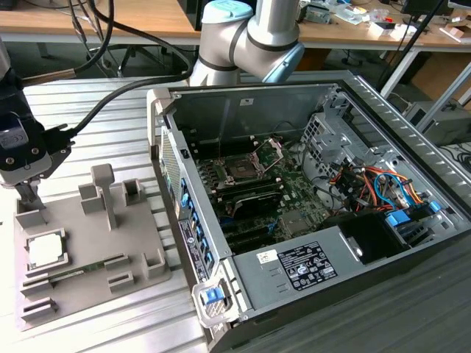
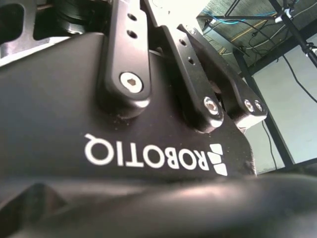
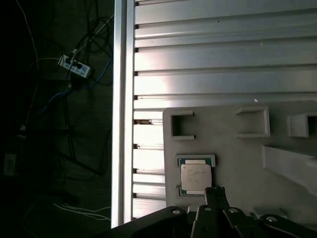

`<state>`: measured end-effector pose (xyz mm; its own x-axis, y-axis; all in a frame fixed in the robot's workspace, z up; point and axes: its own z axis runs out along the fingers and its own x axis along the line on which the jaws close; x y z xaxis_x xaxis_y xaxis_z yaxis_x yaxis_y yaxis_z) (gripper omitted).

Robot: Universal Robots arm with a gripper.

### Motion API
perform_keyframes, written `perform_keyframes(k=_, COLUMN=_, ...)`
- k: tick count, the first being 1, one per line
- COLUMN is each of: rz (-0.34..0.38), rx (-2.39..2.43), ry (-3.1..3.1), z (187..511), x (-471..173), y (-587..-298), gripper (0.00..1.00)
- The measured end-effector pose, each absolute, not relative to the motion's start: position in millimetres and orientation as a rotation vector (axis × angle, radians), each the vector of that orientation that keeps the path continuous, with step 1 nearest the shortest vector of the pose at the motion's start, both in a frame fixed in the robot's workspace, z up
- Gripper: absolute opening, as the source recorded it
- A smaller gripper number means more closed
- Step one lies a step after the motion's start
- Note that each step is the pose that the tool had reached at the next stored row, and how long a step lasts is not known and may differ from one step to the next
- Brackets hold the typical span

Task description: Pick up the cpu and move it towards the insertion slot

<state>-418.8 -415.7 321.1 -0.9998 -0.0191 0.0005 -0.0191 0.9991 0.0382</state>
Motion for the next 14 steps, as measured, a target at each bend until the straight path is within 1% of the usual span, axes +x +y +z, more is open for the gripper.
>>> perform_keyframes(k=14, rz=-0.060, rx=0.030, ry=-3.140, z=318.6, x=-418.8, y=-418.5, gripper=0.11)
